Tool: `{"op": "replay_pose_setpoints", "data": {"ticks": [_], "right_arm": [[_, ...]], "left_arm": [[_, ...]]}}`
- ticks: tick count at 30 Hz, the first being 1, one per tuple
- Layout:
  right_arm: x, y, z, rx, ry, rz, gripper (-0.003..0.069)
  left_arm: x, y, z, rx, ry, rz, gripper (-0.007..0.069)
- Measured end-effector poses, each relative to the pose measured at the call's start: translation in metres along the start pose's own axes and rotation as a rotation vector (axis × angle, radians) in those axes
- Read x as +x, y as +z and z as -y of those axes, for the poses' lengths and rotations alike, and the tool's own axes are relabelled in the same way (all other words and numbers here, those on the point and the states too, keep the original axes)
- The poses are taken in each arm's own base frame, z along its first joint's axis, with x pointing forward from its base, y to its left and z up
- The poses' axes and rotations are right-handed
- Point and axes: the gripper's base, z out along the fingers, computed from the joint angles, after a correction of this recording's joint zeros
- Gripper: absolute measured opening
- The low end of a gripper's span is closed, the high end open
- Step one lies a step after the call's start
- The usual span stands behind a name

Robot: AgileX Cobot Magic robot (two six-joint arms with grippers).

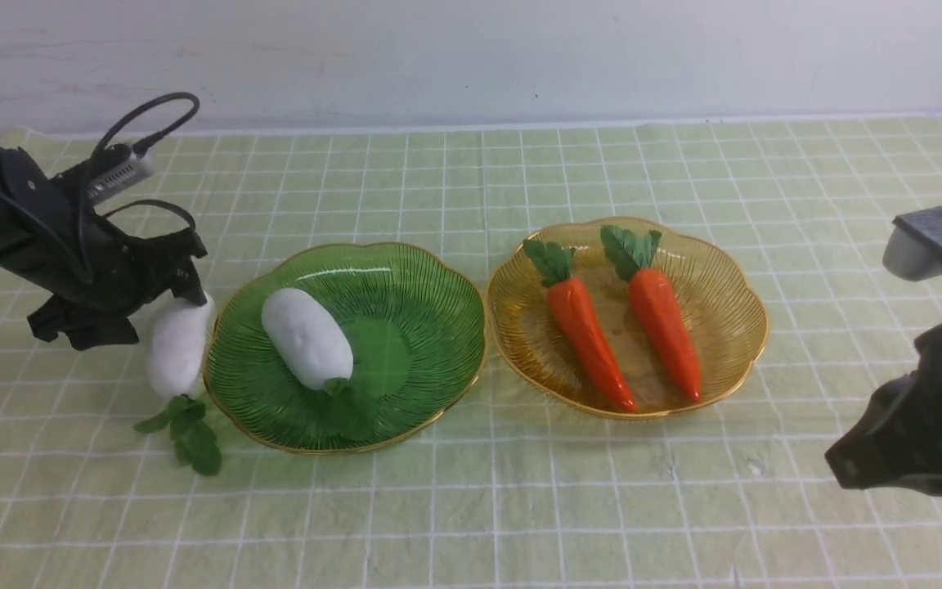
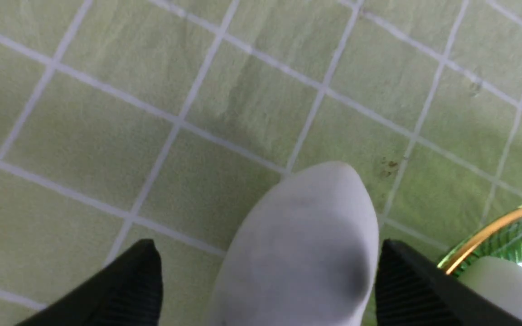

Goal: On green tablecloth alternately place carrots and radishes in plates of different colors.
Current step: 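Pick up the white radish and place it in the left plate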

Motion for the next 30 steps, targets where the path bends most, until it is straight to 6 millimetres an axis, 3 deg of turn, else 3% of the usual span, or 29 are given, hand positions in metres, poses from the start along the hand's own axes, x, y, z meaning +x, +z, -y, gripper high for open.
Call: {"op": "replay_pose_setpoints", "data": {"ticks": [6,11,14,17,19,22,25,30], "right_arm": [[0.000,0.000,0.000,0.000,0.000,0.001,-0.0015],[0.000,0.000,0.000,0.000,-0.006,0.001,-0.0015],[0.000,0.000,0.000,-0.001,-0.006,0.001,-0.0015],[0.000,0.000,0.000,-0.002,-0.005,0.001,-0.0015],[0.000,0.000,0.000,-0.002,-0.005,0.001,-0.0015],[0.000,0.000,0.000,-0.003,-0.004,0.002,-0.0015],[0.000,0.000,-0.001,-0.011,0.000,0.004,-0.0015],[-0.001,0.000,-0.002,-0.019,0.005,0.006,-0.0015]], "left_arm": [[0.003,0.012,-0.002,0.008,-0.040,-0.018,0.0556],[-0.002,0.008,-0.004,-0.007,0.042,-0.010,0.0411],[-0.017,-0.018,-0.013,-0.066,0.154,-0.058,0.0413],[-0.036,-0.064,-0.011,-0.095,0.207,-0.063,0.0413],[-0.045,-0.104,0.000,-0.079,0.219,-0.037,0.0413],[-0.044,-0.131,0.021,-0.017,0.231,-0.019,0.0413],[-0.031,-0.127,0.049,0.072,0.245,-0.055,0.0413],[-0.007,-0.094,0.094,0.156,0.309,-0.105,0.0413]]}}
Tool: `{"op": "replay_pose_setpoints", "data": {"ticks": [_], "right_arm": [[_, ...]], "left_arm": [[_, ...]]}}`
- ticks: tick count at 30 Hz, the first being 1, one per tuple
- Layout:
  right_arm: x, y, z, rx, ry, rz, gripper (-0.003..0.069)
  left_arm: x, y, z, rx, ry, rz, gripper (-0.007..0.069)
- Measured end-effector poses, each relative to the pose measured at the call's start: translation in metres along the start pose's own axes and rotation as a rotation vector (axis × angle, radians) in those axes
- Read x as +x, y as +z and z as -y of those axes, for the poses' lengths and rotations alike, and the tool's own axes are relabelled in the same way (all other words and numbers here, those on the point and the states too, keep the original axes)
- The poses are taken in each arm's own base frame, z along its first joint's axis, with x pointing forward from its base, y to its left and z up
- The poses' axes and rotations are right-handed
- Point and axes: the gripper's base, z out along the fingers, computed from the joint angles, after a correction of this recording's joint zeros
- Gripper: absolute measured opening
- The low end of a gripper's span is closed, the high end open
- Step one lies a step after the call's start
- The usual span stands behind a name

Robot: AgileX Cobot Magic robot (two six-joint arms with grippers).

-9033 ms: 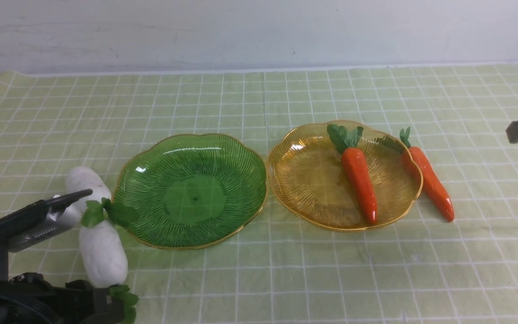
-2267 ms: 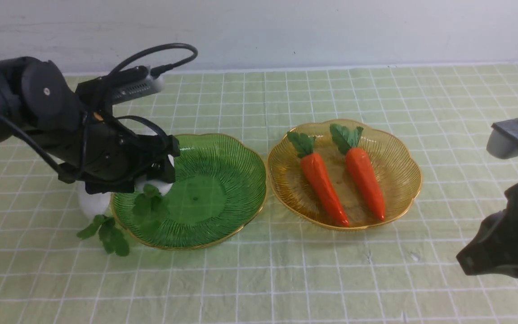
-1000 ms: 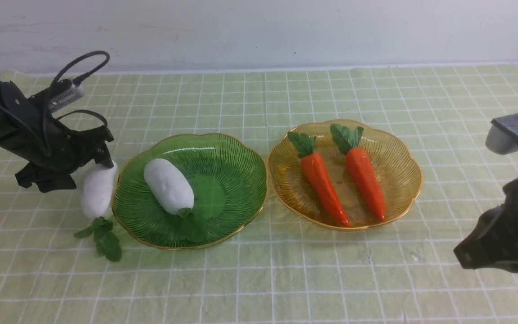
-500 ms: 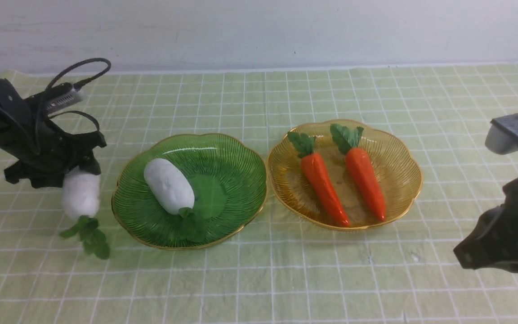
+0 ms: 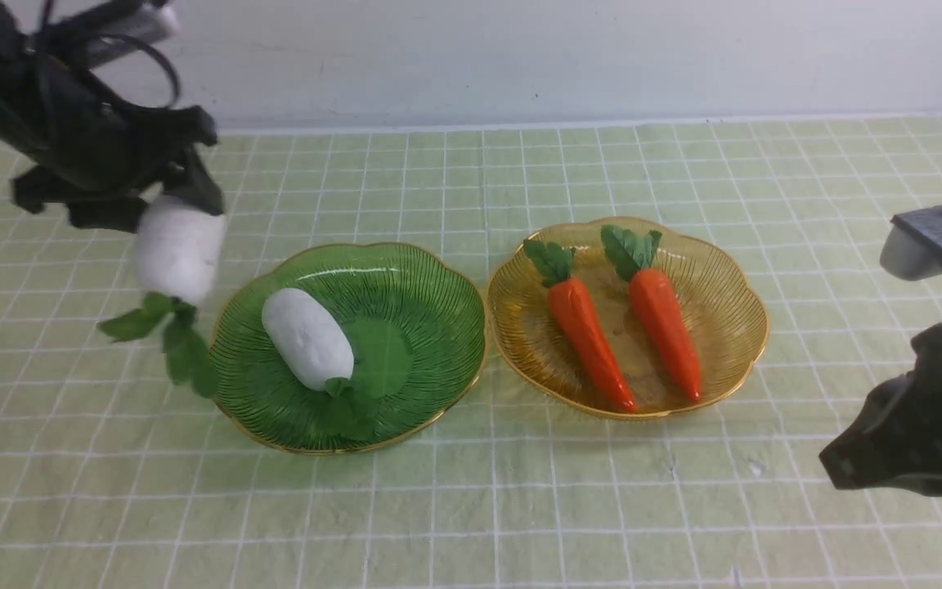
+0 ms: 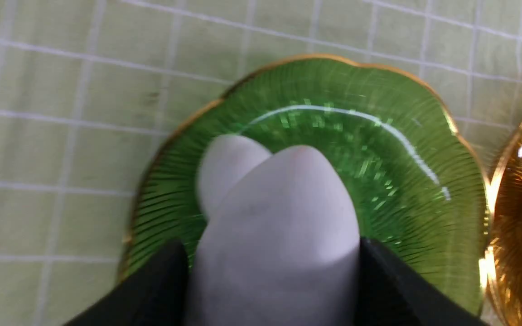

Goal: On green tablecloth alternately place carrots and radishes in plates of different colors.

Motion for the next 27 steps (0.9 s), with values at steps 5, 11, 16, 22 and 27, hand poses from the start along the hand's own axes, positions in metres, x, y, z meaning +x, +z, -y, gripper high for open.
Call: {"op": "replay_pose_setpoints", "data": {"ticks": [5,11,16,22,27], "right_arm": [[0.000,0.000,0.000,-0.002,-0.009,0.000,-0.0015],[0.004,-0.013,-0.004,0.006,-0.032,0.045,-0.0015],[0.022,-0.050,-0.009,0.084,-0.063,0.172,-0.0015],[0.072,-0.111,-0.015,0.239,0.004,0.471,-0.0015],[0.105,-0.115,-0.007,0.367,0.011,0.754,-0.0015]], "left_arm": [[0.007,0.033,0.031,0.053,0.040,-0.001,0.0413],[0.017,0.062,0.048,0.084,0.049,-0.044,0.0517],[0.017,0.061,0.048,0.082,0.052,-0.041,0.0559],[0.012,0.052,0.052,0.091,0.063,-0.028,0.0424],[0.011,0.049,0.054,0.094,0.092,-0.042,0.0230]]}}
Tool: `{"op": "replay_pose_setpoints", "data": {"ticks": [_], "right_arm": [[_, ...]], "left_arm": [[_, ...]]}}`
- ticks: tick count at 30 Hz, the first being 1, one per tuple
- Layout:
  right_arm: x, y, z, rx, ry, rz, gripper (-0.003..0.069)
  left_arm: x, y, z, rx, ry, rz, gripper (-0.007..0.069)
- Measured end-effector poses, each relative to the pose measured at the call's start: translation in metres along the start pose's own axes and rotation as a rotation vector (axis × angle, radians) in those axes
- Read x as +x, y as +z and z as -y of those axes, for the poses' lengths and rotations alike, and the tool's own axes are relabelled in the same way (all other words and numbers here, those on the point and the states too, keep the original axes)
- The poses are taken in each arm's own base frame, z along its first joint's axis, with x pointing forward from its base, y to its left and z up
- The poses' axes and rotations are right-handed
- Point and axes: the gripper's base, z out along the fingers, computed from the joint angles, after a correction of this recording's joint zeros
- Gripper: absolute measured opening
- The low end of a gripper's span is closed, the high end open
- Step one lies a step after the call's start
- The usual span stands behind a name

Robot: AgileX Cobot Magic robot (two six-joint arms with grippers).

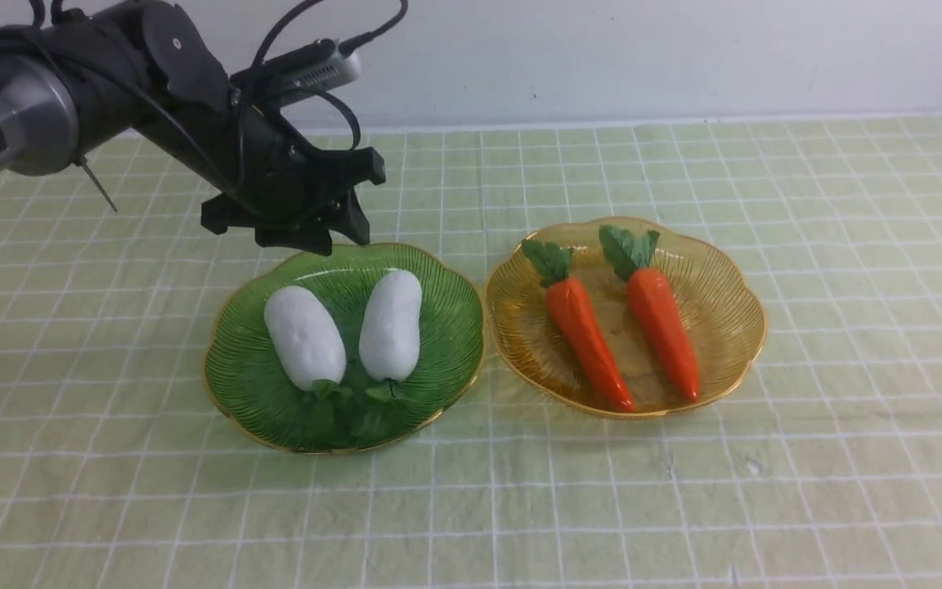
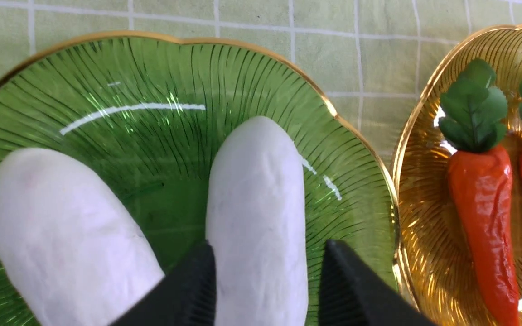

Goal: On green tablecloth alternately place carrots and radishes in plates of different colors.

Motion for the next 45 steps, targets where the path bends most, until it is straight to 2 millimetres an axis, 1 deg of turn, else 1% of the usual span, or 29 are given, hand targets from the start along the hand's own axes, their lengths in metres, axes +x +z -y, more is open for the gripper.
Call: {"op": "replay_pose_setpoints", "data": {"ticks": [1,2,3,6,7,9,13,21,32,36,37,39,40,41,44,45], "right_arm": [[0.006,0.000,0.001,0.012,-0.003,0.072,-0.0015],[0.019,0.004,0.000,0.013,-0.004,0.178,-0.0015],[0.031,0.010,-0.002,0.000,0.001,0.231,-0.0015],[0.047,0.024,-0.008,-0.045,0.007,0.364,-0.0015],[0.048,0.025,-0.008,-0.045,0.007,0.359,-0.0015],[0.054,0.030,-0.010,-0.063,0.005,0.405,-0.0015],[0.053,0.030,-0.011,-0.068,0.008,0.428,-0.0015],[0.059,0.032,-0.010,-0.056,0.008,0.358,-0.0015],[0.060,0.032,-0.010,-0.056,0.008,0.354,-0.0015],[0.060,0.032,-0.010,-0.056,0.008,0.354,-0.0015],[0.060,0.032,-0.010,-0.056,0.008,0.354,-0.0015],[0.060,0.032,-0.010,-0.055,0.008,0.352,-0.0015],[0.060,0.033,-0.009,-0.054,0.008,0.347,-0.0015],[0.060,0.033,-0.009,-0.054,0.008,0.344,-0.0015],[0.064,0.029,-0.009,-0.049,0.009,0.340,-0.0015],[0.065,0.028,-0.008,-0.047,0.010,0.346,-0.0015]], "left_arm": [[0.000,0.000,0.000,0.000,0.017,-0.007,0.0175],[0.001,0.000,0.000,0.000,0.049,-0.014,0.0090],[0.002,0.000,0.000,0.000,0.066,-0.023,0.0045],[0.004,0.000,0.000,0.001,0.102,-0.044,0.0004],[0.004,0.000,0.000,0.000,0.105,-0.047,0.0001],[0.005,0.000,0.000,0.000,0.113,-0.060,-0.0008],[0.005,0.000,0.000,-0.001,0.114,-0.060,-0.0008],[0.005,0.000,0.000,-0.001,0.114,-0.060,-0.0008],[0.005,0.000,0.000,-0.001,0.117,-0.057,-0.0008],[0.002,-0.004,0.002,0.000,0.156,-0.049,-0.0008],[0.001,-0.007,0.002,0.002,0.176,-0.053,-0.0008],[-0.002,-0.023,0.003,0.002,0.211,-0.053,-0.0008],[-0.004,-0.037,0.004,0.001,0.224,-0.043,-0.0008],[-0.004,-0.039,0.005,0.001,0.228,-0.045,-0.0008],[-0.006,-0.079,0.011,-0.009,0.260,0.001,-0.0008],[-0.005,-0.089,0.013,-0.011,0.269,0.010,-0.0008]]}}
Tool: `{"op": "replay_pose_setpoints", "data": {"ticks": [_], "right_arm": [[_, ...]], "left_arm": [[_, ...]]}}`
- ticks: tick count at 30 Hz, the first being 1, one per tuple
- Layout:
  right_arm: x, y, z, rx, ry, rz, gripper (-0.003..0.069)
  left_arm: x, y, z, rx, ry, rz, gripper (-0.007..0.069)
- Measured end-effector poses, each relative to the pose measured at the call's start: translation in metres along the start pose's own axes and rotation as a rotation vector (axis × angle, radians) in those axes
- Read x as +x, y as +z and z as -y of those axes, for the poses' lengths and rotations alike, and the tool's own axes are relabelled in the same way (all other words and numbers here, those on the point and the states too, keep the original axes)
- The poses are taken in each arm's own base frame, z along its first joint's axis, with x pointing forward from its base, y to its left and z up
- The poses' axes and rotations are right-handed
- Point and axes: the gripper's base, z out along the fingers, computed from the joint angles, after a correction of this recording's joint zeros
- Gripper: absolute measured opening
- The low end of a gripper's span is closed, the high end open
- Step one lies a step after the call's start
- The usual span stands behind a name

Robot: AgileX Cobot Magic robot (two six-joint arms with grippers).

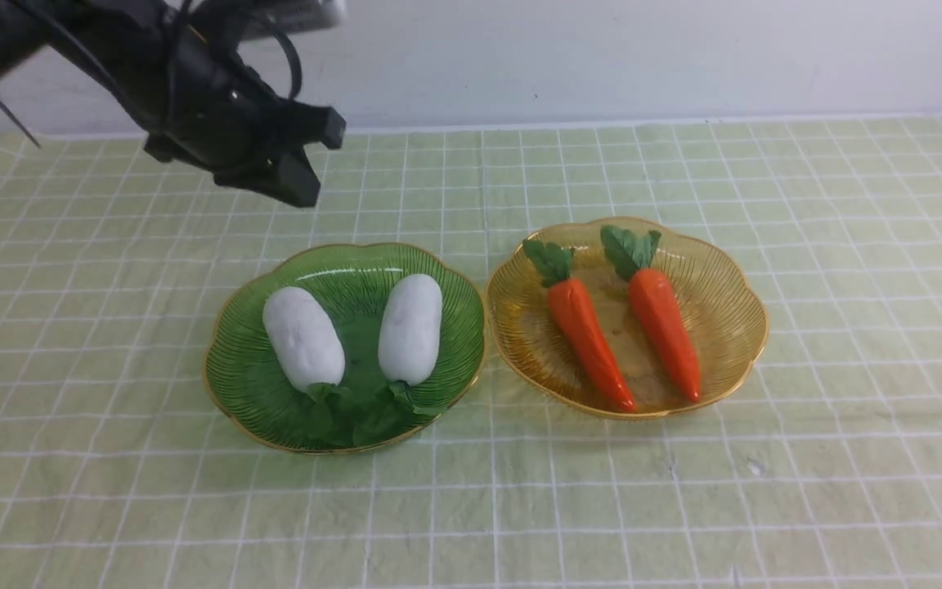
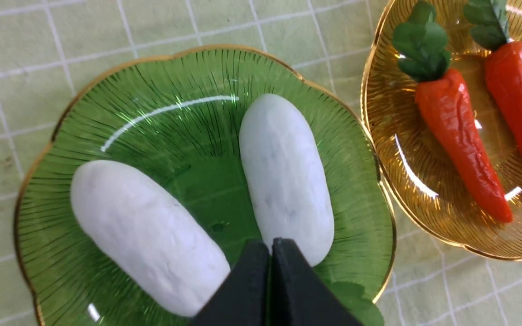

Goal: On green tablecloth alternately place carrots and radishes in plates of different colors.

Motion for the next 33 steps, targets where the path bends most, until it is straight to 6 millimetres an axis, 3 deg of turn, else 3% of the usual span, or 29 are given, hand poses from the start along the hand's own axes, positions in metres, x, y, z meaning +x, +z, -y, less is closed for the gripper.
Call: {"op": "replay_pose_setpoints", "data": {"ticks": [3,6,8,9,11,15,18,23,33], "right_arm": [[0.011,-0.008,0.003,0.045,0.002,0.025,-0.0015],[0.025,-0.011,0.005,0.088,0.003,0.023,-0.0015],[0.053,-0.013,0.007,0.137,0.030,-0.015,-0.0015],[0.053,-0.013,0.007,0.137,0.030,-0.011,-0.0015],[0.085,-0.014,0.007,0.153,0.116,-0.050,-0.0015],[0.110,-0.016,0.005,0.154,0.188,-0.112,-0.0015],[0.113,-0.018,0.005,0.156,0.195,-0.145,-0.0015],[0.114,-0.018,0.005,0.159,0.187,-0.156,-0.0015],[0.114,-0.019,0.008,0.214,0.189,-0.153,-0.0015]], "left_arm": [[0.004,-0.031,0.009,0.000,0.029,0.014,-0.0008],[0.008,-0.045,0.014,0.003,0.039,0.011,-0.0008],[0.012,-0.058,0.018,0.004,0.048,0.016,-0.0008],[0.012,-0.059,0.018,0.003,0.049,0.018,-0.0008],[0.012,-0.063,0.019,0.002,0.052,0.028,-0.0008],[0.013,-0.064,0.020,0.003,0.053,0.020,-0.0008],[0.014,-0.065,0.020,0.003,0.053,0.016,-0.0008],[0.017,-0.081,0.025,0.001,0.064,0.053,-0.0008],[0.039,-0.149,0.045,-0.004,0.107,0.198,-0.0008]]}}
